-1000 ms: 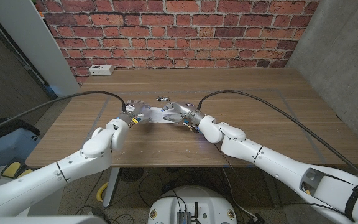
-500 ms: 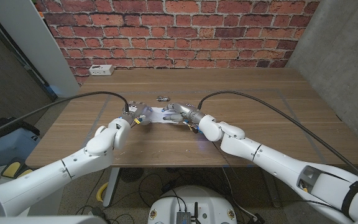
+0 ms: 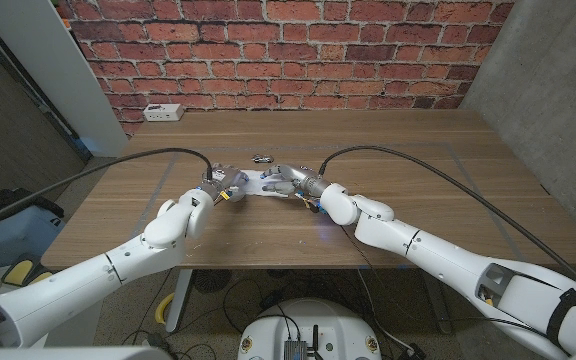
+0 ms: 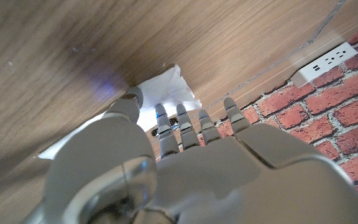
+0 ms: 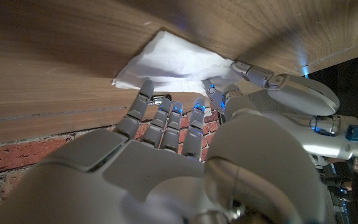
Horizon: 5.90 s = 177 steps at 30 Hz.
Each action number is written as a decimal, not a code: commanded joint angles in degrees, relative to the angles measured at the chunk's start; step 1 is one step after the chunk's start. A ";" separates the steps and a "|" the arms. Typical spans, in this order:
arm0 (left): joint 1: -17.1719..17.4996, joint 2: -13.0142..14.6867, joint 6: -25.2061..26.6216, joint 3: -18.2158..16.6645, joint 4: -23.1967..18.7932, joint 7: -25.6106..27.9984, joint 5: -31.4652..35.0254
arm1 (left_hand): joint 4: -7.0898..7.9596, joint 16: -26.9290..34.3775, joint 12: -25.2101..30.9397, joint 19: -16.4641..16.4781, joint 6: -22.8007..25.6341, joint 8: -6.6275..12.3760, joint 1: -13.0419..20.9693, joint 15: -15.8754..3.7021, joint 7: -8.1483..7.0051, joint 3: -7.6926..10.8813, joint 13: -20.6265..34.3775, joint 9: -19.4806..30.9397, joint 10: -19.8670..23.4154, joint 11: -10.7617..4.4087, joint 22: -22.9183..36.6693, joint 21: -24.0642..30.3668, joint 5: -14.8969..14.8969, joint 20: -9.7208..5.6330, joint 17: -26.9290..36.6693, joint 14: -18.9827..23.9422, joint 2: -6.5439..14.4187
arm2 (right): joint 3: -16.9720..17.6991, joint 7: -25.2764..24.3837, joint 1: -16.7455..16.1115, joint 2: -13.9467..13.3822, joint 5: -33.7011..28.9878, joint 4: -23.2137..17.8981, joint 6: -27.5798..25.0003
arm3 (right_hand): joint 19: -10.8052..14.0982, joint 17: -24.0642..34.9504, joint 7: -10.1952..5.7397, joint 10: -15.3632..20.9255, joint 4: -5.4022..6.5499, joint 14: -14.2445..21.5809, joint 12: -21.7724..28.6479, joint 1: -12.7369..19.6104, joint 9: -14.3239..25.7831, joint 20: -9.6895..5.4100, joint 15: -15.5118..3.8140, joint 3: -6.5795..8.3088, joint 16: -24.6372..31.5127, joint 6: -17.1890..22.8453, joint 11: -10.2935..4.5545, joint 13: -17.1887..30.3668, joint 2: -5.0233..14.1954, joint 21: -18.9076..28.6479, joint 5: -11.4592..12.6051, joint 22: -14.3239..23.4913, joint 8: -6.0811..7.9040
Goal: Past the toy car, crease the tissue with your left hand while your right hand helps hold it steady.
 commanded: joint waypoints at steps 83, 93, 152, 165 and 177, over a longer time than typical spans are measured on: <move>4.62 -4.60 1.44 -1.03 4.44 4.33 18.36 | 0.75 -0.02 -1.55 6.06 15.50 0.23 4.53 0.68 0.46 -7.55 0.62 0.83 3.80 0.35 0.63 -2.02 -0.08 -1.15 0.04 5.34 3.67 | -0.85 -1.28 -1.65 -1.92 -6.37 -5.23 -4.32 | -2.63 0.43 -1.62 7.54 -1.74 3.97 0.32 -1.28 -0.23 1.96 -2.58 0.68 2.39 6.77 0.26 0.36 0.67 -4.25 0.08 0.31 0.64; 5.40 -4.83 2.57 -0.56 5.94 13.34 18.91 | 0.61 0.65 -0.10 9.06 23.78 1.19 10.11 -2.19 3.19 -3.59 0.57 1.09 9.13 -1.18 0.81 -0.79 0.51 -2.37 -0.02 9.51 7.67 | -1.07 -0.19 -1.68 -2.42 -6.90 -6.23 -5.63 | -2.10 0.66 -0.86 10.11 -1.54 5.93 1.10 -1.74 -0.20 2.01 -2.87 0.72 3.28 8.45 0.47 0.42 0.86 -4.47 0.07 0.33 1.27; -2.18 1.30 -18.69 1.72 8.71 37.93 36.57 | 1.83 0.45 0.87 10.55 27.39 0.44 8.52 -7.76 0.83 -2.42 0.87 1.97 14.81 -4.95 1.02 0.60 -0.24 -5.12 0.00 13.62 6.44 | -0.43 1.63 -4.88 -5.25 -8.15 -12.25 -9.37 | 0.20 0.18 0.93 13.57 -1.64 8.82 1.36 -3.12 -0.21 1.84 -2.21 1.89 3.26 11.70 0.81 0.43 0.63 -4.95 0.16 0.32 1.43; -3.99 0.04 -22.27 4.05 12.65 44.77 35.04 | 1.75 0.43 0.90 10.84 27.86 0.31 8.28 -8.26 0.70 -2.35 0.90 1.97 15.48 -5.09 0.98 0.80 -0.23 -5.31 -0.02 14.27 6.21 | -0.72 1.97 -4.65 -5.27 -9.53 -12.61 -10.20 | 0.04 0.19 0.27 10.26 -2.61 6.22 -0.33 -2.52 -0.17 2.33 -2.24 1.65 2.27 8.50 0.41 0.46 -0.74 -5.61 0.02 0.32 0.20; -5.19 -0.58 -21.98 5.68 14.94 49.30 34.91 | 1.65 0.50 0.99 11.40 28.17 0.11 8.08 -8.71 0.54 -2.28 0.92 1.95 16.31 -4.97 0.95 1.10 -0.21 -5.79 0.00 15.11 6.03 | -1.96 7.65 -3.05 -5.38 -11.12 -14.00 -15.06 | -2.63 0.68 -0.60 -0.38 -0.77 -1.39 -3.29 -8.03 -0.02 3.48 -0.41 -2.79 -0.63 -4.06 -0.09 0.78 -5.26 -8.60 0.55 0.45 -0.65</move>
